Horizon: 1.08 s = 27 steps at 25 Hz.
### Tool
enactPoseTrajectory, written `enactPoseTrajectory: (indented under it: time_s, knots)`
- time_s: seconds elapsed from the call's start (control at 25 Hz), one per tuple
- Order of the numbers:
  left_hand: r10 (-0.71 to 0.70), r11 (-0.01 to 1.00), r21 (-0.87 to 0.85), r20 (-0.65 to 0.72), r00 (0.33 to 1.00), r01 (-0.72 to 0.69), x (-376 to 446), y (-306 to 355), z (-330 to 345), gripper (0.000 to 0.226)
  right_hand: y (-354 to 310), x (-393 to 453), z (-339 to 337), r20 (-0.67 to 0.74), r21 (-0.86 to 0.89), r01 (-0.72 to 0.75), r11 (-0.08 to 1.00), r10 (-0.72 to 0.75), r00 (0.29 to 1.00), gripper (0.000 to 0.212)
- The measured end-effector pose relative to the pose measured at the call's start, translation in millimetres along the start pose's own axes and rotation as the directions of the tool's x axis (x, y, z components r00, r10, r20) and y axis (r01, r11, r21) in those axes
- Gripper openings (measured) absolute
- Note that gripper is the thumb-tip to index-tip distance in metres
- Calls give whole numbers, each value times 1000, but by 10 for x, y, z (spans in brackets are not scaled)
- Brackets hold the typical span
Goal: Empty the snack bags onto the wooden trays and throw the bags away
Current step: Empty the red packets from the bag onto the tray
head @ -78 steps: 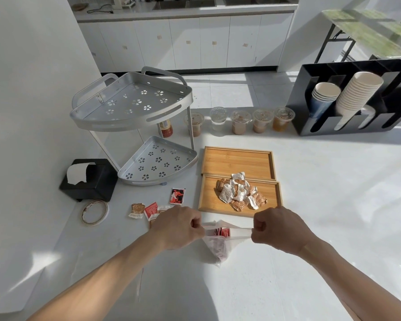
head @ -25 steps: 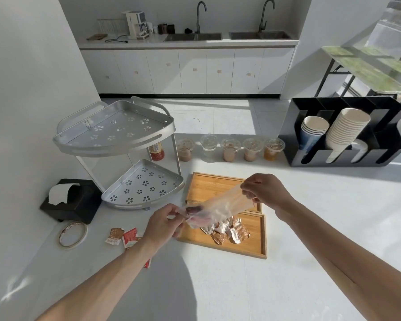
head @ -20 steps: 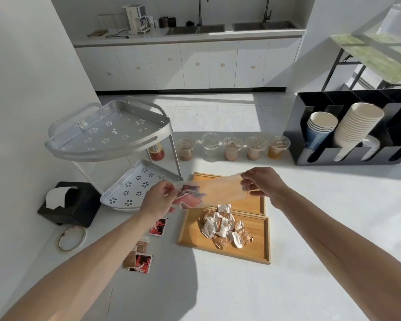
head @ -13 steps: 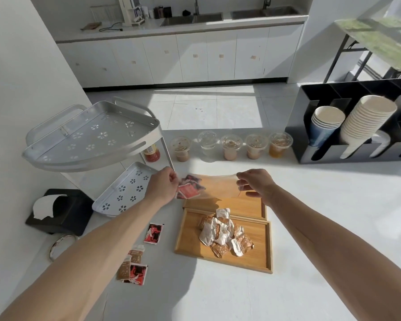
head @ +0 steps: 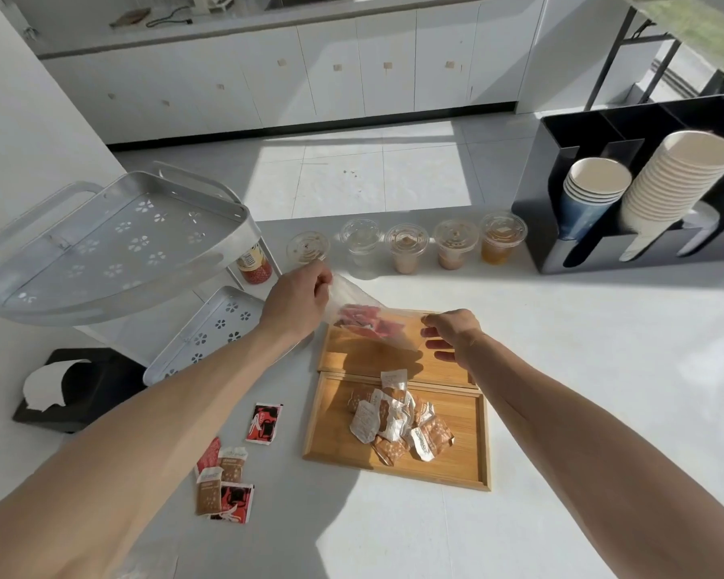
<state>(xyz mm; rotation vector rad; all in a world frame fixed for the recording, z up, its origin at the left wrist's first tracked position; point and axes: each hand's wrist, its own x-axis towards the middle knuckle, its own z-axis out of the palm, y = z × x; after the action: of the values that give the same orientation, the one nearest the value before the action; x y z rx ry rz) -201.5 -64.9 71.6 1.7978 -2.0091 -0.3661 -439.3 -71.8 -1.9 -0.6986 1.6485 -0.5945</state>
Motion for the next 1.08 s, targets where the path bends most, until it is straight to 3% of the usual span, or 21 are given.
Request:
enactPoseTrajectory:
  time_s: [0.28, 0.48, 0.68, 1.08]
  knots:
    - [105, 994, 22, 13, 994, -106, 122, 270, -58, 14, 68, -42, -74, 22, 73, -23, 997, 22, 1000, 13]
    - [116, 989, -91, -6, 993, -116, 156, 421, -46, 15, -11, -101, -186, -19, 104, -12, 995, 14, 1000, 17]
    - [109, 990, -86, -22, 994, -111, 185, 447, -23, 17, -53, -178, -388, -3, 97, -31, 995, 31, 999, 18]
    - [75, 997, 36, -51, 996, -73, 156, 219, -319, 18, -38, -255, 123, 119, 110, -80, 991, 67, 991, 17]
